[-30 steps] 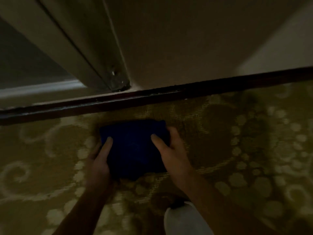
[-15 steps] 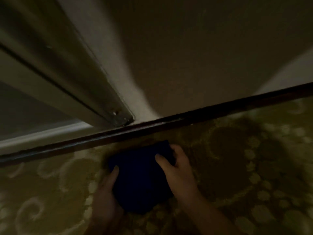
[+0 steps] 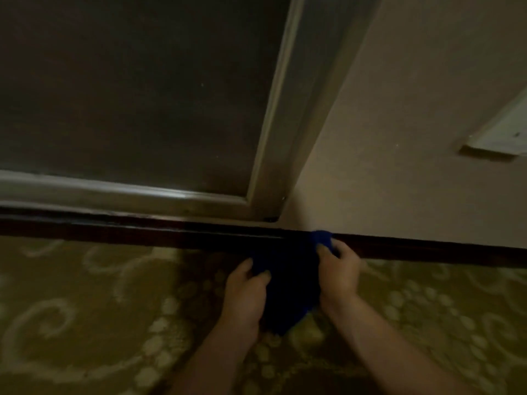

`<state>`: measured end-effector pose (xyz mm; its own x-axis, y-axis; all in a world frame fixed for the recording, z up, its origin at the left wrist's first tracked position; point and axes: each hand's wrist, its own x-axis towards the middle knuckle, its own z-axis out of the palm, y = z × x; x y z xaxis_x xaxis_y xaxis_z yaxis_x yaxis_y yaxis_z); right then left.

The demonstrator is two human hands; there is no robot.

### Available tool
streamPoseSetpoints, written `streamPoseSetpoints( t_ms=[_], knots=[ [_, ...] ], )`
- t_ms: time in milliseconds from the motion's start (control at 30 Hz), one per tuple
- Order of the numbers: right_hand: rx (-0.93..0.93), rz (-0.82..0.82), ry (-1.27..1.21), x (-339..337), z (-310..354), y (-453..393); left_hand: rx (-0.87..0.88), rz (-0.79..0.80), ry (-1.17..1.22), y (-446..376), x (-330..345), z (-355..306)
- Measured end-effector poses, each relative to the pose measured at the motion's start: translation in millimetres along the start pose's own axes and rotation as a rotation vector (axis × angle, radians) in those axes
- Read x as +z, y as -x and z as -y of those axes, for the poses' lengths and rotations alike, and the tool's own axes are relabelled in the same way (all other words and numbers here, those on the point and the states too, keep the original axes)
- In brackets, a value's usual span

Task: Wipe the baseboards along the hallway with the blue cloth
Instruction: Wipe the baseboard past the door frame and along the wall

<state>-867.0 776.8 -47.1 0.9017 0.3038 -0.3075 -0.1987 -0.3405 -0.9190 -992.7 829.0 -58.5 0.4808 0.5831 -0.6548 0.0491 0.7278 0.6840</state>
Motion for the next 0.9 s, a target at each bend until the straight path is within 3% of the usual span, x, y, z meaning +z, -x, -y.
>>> streamPoseSetpoints(
  t_ms=[133, 200, 267, 367, 500, 667, 800, 900],
  knots=[
    [0.033, 0.208, 0.038, 29, -10, 9, 0.026, -0.101, -0.065, 6, -29, 7],
    [0.113, 0.13, -0.099, 31, -5, 9, 0.043, -0.068, -0.027, 5, -31, 6],
    [0.174, -0.049, -0.215, 18, 4, 7, 0.03, -0.011, 0.017, 0, -24, 3],
    [0.2, -0.271, -0.174, -9, 12, -1, -0.019, 0.104, 0.01, -6, -3, -6],
    [0.255, -0.29, -0.064, -10, 29, -17, -0.118, 0.112, -0.088, -11, 11, -14],
    [0.228, -0.247, 0.119, 13, 39, 10, -0.197, 0.064, 0.009, 11, -3, -33],
    [0.224, -0.166, 0.137, 30, 35, 11, -0.189, 0.017, -0.175, 3, -23, -46],
    [0.202, -0.244, 0.062, 29, 10, 1, -0.118, -0.001, -0.306, -11, -34, -49]
  ],
)
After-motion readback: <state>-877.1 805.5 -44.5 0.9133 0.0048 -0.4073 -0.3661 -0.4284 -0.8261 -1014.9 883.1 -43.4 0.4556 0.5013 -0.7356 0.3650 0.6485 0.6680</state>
